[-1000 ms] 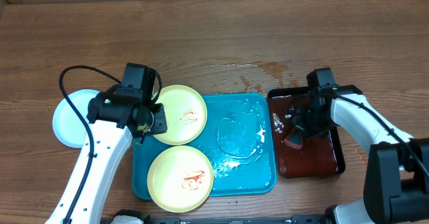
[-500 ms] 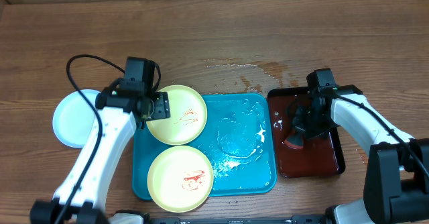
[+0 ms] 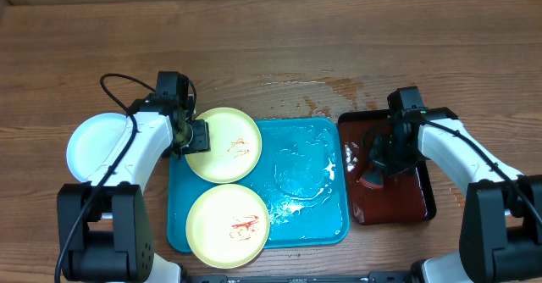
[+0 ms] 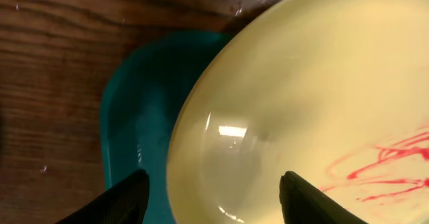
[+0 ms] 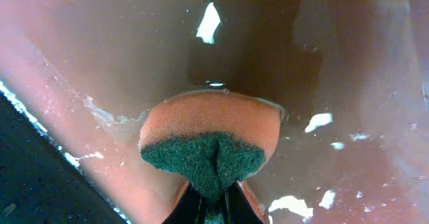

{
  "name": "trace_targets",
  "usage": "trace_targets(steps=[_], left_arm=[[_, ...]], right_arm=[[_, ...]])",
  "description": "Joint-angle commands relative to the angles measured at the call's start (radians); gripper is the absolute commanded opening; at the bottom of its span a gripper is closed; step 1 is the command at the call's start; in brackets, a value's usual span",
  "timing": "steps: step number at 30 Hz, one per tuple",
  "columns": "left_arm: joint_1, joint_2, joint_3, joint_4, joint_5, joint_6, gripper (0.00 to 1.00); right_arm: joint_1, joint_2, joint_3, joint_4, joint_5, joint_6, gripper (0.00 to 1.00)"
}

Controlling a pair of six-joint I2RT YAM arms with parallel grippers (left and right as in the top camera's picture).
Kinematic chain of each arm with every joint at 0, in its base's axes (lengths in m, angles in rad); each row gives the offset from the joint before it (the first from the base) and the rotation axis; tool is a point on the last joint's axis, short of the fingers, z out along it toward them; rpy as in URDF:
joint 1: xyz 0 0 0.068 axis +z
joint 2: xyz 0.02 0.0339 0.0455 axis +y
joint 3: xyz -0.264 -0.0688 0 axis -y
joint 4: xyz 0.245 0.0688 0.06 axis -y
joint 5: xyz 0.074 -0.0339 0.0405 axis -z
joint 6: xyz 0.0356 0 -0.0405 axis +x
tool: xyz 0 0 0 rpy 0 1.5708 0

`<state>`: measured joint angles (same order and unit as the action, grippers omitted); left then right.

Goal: Clean dirty plates on tray and stack at the side
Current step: 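Drag the upper yellow plate right across the teal tray with left gripper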

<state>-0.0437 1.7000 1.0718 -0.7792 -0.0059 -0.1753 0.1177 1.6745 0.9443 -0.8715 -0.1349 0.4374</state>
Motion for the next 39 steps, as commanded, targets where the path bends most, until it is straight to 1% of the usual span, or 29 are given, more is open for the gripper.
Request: trace_targets(steps=[1, 8, 11, 13, 14, 15, 16, 19, 22, 26, 28, 34, 39], left_arm=[[0.005, 0.021, -0.006, 0.034, 0.032, 0.026, 0.58], [0.005, 0.063, -0.006, 0.079, 0.071, 0.027, 0.39], [0.005, 0.087, -0.006, 0.08, 0.077, 0.027, 0.38], [0.005, 0.102, -0.006, 0.078, 0.082, 0.027, 0.29], [0.005, 0.108, -0.006, 0.077, 0.085, 0.026, 0.2], [0.005, 0.113, -0.006, 0.076, 0.085, 0.026, 0.08], [0.004, 0.116, -0.006, 0.076, 0.087, 0.021, 0.04], [0.004, 0.116, -0.005, 0.078, 0.111, 0.012, 0.04], [0.004, 0.116, 0.013, 0.069, 0.126, -0.025, 0.04], [-0.002, 0.113, 0.047, 0.043, 0.192, -0.027, 0.04], [-0.017, 0.105, 0.059, 0.028, 0.194, -0.026, 0.04], [-0.111, 0.076, 0.061, 0.013, 0.19, 0.005, 0.04], [-0.23, 0.071, 0.064, -0.003, 0.19, 0.078, 0.04]], right_arm=[[-0.001, -0.03, 0.02, 0.003, -0.031, -0.024, 0.04], [-0.001, -0.03, 0.02, 0.003, -0.031, -0.024, 0.04], [-0.001, -0.03, 0.02, 0.002, -0.031, -0.024, 0.04], [-0.001, -0.03, 0.02, 0.002, -0.031, -0.024, 0.04], [-0.001, -0.03, 0.02, 0.002, -0.031, -0.024, 0.04], [-0.001, -0.03, 0.02, 0.002, -0.031, -0.024, 0.04], [-0.001, -0.03, 0.02, 0.002, -0.031, -0.024, 0.04], [-0.001, -0.03, 0.02, 0.002, -0.031, -0.024, 0.04], [-0.001, -0.03, 0.02, 0.002, -0.031, -0.024, 0.04], [-0.001, -0.03, 0.02, -0.002, -0.031, -0.024, 0.04], [-0.001, -0.03, 0.021, -0.006, -0.03, -0.024, 0.04], [-0.001, -0.031, 0.089, -0.085, 0.047, -0.023, 0.04], [-0.001, -0.031, 0.188, -0.185, 0.071, -0.02, 0.04]])
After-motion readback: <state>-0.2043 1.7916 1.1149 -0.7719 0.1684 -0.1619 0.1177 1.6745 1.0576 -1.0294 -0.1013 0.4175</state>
